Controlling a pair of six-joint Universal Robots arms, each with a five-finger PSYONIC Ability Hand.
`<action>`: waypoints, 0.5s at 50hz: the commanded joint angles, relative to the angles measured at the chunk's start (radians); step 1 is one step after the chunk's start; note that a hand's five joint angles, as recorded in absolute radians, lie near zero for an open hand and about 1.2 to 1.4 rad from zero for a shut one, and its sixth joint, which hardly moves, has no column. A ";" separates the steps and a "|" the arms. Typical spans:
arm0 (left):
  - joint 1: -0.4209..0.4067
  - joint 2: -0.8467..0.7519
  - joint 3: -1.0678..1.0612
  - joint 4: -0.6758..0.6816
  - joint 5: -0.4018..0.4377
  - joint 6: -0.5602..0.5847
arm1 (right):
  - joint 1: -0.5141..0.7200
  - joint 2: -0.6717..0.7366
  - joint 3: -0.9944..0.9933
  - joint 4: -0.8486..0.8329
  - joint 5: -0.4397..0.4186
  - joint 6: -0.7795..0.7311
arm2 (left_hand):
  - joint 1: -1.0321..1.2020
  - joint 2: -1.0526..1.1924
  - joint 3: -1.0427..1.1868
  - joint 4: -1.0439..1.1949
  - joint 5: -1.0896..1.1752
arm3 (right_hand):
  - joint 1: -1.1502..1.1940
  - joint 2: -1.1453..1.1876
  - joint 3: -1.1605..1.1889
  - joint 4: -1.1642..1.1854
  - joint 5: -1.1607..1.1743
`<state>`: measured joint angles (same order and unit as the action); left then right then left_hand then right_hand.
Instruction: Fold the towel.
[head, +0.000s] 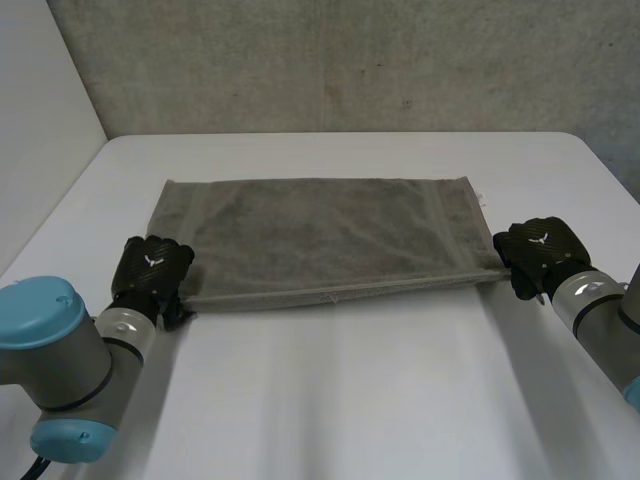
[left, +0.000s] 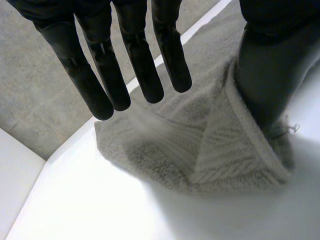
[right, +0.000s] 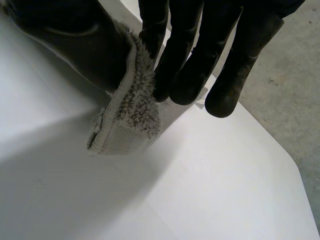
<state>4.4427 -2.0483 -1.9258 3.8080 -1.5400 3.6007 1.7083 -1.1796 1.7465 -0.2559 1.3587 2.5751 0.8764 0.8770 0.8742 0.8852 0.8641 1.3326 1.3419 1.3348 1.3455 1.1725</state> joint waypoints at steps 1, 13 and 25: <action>0.023 0.008 0.008 -0.036 0.000 0.019 | -0.013 0.003 -0.007 -0.003 0.003 0.002 | -0.099 -0.100 -0.097 -0.108 -0.261 | 0.064 0.054 0.061 0.051 0.049; 0.049 0.034 0.010 -0.065 -0.022 0.019 | -0.053 -0.002 -0.007 -0.005 0.002 0.077 | 0.238 0.237 0.240 0.229 0.075 | 0.064 0.054 0.061 0.051 0.049; 0.056 0.177 -0.001 -0.070 -0.020 0.013 | -0.048 -0.154 -0.041 0.064 -0.030 0.088 | 0.520 0.519 0.522 0.511 0.358 | 0.064 0.054 0.061 0.051 0.049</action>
<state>4.4990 -1.9602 -1.9235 3.7419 -1.5632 3.6162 1.6572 -1.2171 1.7307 -0.2441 1.3429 2.6688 1.4455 1.5148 1.5386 1.5171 1.4735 1.3327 1.3419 1.3348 1.3469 1.1725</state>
